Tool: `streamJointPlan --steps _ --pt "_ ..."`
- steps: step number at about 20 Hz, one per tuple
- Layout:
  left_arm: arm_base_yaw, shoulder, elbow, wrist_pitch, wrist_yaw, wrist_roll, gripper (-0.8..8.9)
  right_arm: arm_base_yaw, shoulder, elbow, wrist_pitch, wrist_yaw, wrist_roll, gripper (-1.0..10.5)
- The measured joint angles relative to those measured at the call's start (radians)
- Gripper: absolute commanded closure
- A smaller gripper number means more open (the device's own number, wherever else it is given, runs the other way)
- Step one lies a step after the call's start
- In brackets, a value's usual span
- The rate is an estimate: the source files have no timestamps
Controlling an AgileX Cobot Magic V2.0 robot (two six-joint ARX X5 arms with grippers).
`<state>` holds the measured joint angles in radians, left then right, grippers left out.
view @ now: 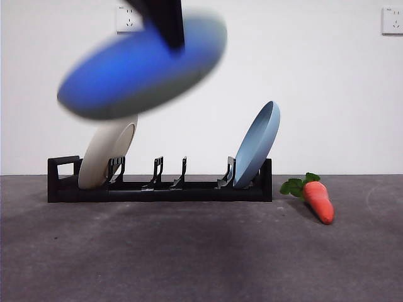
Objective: Take the green plate from the plate rack,put the plate on the table,take the carrot from the table,put the carrot in the plate
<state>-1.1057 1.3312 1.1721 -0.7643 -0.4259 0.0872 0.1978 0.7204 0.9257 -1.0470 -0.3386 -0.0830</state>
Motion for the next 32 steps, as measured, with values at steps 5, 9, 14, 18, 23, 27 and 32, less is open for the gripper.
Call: streamJointPlan --steps 5,9,14,18,23,27,32 --pt "0.001 0.171 -0.119 0.166 -0.007 0.060 8.20 0.000 0.000 0.000 0.000 -0.001 0.001 3.5" --pt "0.001 0.317 -0.119 0.259 0.001 0.090 8.20 0.000 0.000 0.000 0.000 -0.001 0.003 3.5" --pt "0.000 0.430 -0.117 0.309 -0.007 0.105 8.17 0.000 0.000 0.000 0.000 -0.001 0.008 3.5" --pt "0.008 0.440 -0.117 0.323 0.044 0.102 5.50 0.000 0.000 0.000 0.011 -0.001 0.008 3.5" --pt "0.011 0.439 -0.117 0.316 0.061 0.081 4.68 0.000 0.009 0.000 0.017 0.002 0.008 3.5" --pt "0.010 0.333 -0.117 0.280 0.091 -0.006 4.68 0.000 0.072 0.000 0.123 0.026 0.041 3.5" --pt "-0.006 0.023 -0.106 0.261 0.187 -0.188 4.68 0.000 0.300 0.001 0.343 0.028 0.102 3.5"
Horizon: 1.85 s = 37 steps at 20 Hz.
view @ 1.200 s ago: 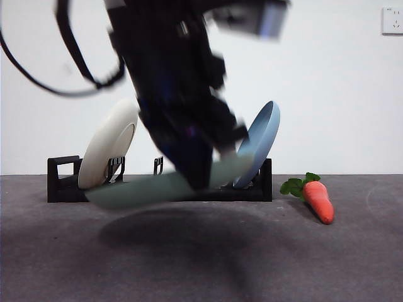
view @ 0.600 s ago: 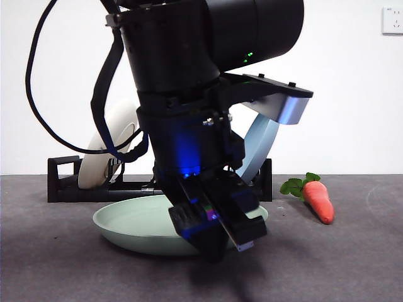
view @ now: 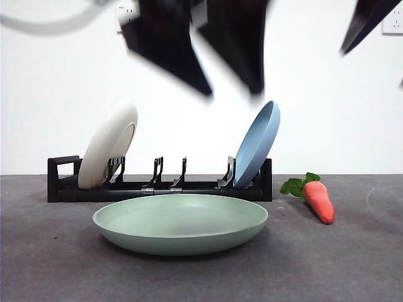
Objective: Take the green plate from the plate rack,put the plate on the table,take the carrot from the table,put the carrot in the plate
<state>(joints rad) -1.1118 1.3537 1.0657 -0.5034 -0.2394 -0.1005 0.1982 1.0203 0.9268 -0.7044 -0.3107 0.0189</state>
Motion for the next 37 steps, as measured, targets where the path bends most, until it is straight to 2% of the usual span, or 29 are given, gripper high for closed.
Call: streamJointPlan --steps 2,6,10,13,15,17,20,23,24,27,29,32,35,37 --pt "-0.010 -0.154 0.000 0.008 0.012 -0.063 4.68 0.000 0.123 0.000 0.112 0.024 0.019 3.5" --pt "-0.023 -0.404 0.002 0.005 0.014 -0.120 4.68 0.000 0.371 0.001 0.328 0.087 0.048 3.5" --pt "-0.033 -0.546 0.002 -0.013 0.014 -0.136 4.68 0.003 0.571 0.001 0.507 0.180 0.069 3.5" --pt "-0.045 -0.579 0.002 -0.027 0.014 -0.156 4.68 0.005 0.668 0.001 0.639 0.208 0.089 3.6" --pt "-0.051 -0.581 0.002 -0.028 0.014 -0.160 4.68 0.005 0.705 0.001 0.705 0.230 0.098 4.8" --pt "-0.051 -0.579 0.002 -0.031 0.014 -0.163 4.68 0.005 0.734 0.001 0.740 0.233 0.103 5.0" --pt "-0.051 -0.579 0.002 -0.034 0.014 -0.163 4.68 0.005 0.772 0.001 0.747 0.236 0.106 6.3" --pt "-0.051 -0.579 0.002 -0.034 0.011 -0.163 4.68 0.005 0.777 0.001 0.772 0.233 0.106 9.2" --pt "-0.051 -0.579 0.002 -0.034 0.011 -0.163 4.68 0.005 0.777 0.001 0.781 0.233 0.109 9.6" --pt "-0.051 -0.579 0.002 -0.035 0.010 -0.163 4.68 0.005 0.773 0.002 0.767 0.233 0.113 9.6" --pt "-0.051 -0.579 0.002 -0.055 0.001 -0.163 4.68 0.005 0.734 0.003 0.700 0.233 0.114 9.6" --pt "-0.051 -0.579 0.002 -0.135 -0.064 -0.162 4.68 0.018 0.541 0.003 0.568 0.232 0.116 9.6" --pt "-0.051 -0.579 0.002 -0.192 -0.116 -0.162 4.68 0.112 0.338 0.004 0.426 0.185 0.116 9.6" --pt "-0.051 -0.579 0.002 -0.200 -0.121 -0.162 4.68 0.240 0.289 0.008 0.415 0.183 0.116 9.6"
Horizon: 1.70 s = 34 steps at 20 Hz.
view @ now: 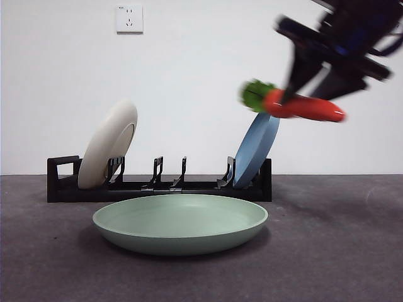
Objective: Take the green plate from the plate rack,put the plate on the table,take the carrot from the table,put the carrot in the plate
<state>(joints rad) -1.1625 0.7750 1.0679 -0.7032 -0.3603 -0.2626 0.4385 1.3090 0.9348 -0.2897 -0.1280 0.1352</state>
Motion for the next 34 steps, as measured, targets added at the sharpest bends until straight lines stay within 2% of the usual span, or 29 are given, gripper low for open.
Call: streamJointPlan --steps 3,5,11,17,18,19,21,22,25,29,31,34 --pt "0.000 0.000 0.000 -0.003 0.000 0.000 4.68 0.171 0.071 0.000 0.060 0.001 0.012 9.6" --pt "0.000 0.000 0.000 -0.011 0.000 0.000 4.68 0.258 0.178 0.000 0.164 0.003 0.024 9.6" --pt "0.000 0.000 0.000 -0.035 0.000 0.000 4.68 0.303 0.431 0.000 0.306 0.013 0.041 9.6" --pt "0.000 0.000 0.000 -0.037 0.000 0.000 4.68 0.302 0.485 0.000 0.343 0.025 0.042 9.4" --pt "0.000 0.000 0.000 -0.038 0.000 0.000 4.68 0.302 0.485 0.000 0.343 0.025 0.042 8.8" --pt "0.000 0.000 0.000 -0.042 0.000 0.000 4.68 0.302 0.485 0.000 0.343 0.025 0.042 7.6" --pt "0.000 0.000 0.000 -0.060 0.000 0.000 4.68 0.302 0.485 0.000 0.343 0.025 0.041 4.4" --pt "0.000 0.000 0.000 -0.067 0.000 0.000 4.68 0.302 0.483 0.000 0.341 0.025 0.041 3.4" --pt "0.000 0.000 0.000 -0.084 0.000 0.000 4.68 0.302 0.444 0.000 0.298 0.026 0.042 3.3" --pt "0.000 0.000 0.000 -0.129 0.000 0.000 4.68 0.302 0.254 0.000 0.168 0.026 0.047 3.3" --pt "0.000 0.000 0.000 -0.164 0.000 0.000 4.69 0.302 0.126 0.000 0.015 0.013 0.045 3.5" --pt "0.000 0.000 0.000 -0.208 0.000 0.000 4.69 0.302 -0.076 0.000 -0.249 -0.101 0.045 3.6"
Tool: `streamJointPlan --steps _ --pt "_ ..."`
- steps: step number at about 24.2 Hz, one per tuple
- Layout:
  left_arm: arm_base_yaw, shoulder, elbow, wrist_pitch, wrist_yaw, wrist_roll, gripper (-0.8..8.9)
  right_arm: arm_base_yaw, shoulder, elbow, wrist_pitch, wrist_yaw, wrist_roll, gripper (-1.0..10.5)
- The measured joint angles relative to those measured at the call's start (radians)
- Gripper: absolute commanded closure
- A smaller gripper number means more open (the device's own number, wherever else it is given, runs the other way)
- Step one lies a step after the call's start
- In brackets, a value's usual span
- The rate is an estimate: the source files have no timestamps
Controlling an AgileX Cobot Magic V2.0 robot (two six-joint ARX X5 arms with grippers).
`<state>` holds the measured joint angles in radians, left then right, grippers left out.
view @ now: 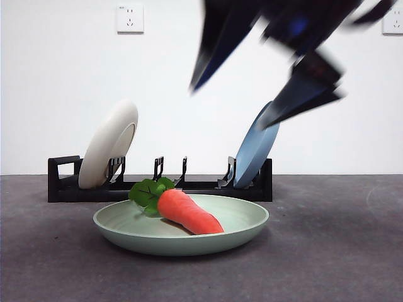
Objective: Take the green plate from the plate rack,put the plate on the table,take the carrot from the table,put the carrot in the plate
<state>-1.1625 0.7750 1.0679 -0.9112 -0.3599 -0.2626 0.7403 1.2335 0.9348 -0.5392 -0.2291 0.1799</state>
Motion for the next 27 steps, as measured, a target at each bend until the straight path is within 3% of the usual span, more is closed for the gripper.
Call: streamJointPlan --steps 2,5,7,9,12,13,27 --pt "0.000 0.000 0.000 -0.013 0.001 0.000 4.69 0.000 -0.126 0.000 -0.178 -0.034 0.000 3.6" --pt "0.000 0.000 0.000 -0.021 0.004 0.000 4.72 0.000 -0.232 0.000 -0.320 -0.034 0.000 3.6" --pt "0.000 0.000 0.000 -0.027 0.006 0.000 4.85 0.000 -0.296 0.000 -0.387 -0.033 0.000 4.2" --pt "0.000 0.000 0.000 -0.035 0.023 0.000 5.92 0.000 -0.345 0.000 -0.422 -0.033 0.000 5.6" --pt "0.000 0.000 0.000 -0.039 0.046 0.000 8.31 0.000 -0.413 0.000 -0.443 -0.033 0.000 8.8" --pt "0.000 0.000 0.000 -0.039 0.050 0.000 8.20 0.000 -0.435 0.000 -0.442 -0.033 0.000 9.8" --pt "0.000 0.000 0.000 -0.039 0.049 0.000 8.17 0.000 -0.483 0.000 -0.443 -0.029 -0.005 9.5"
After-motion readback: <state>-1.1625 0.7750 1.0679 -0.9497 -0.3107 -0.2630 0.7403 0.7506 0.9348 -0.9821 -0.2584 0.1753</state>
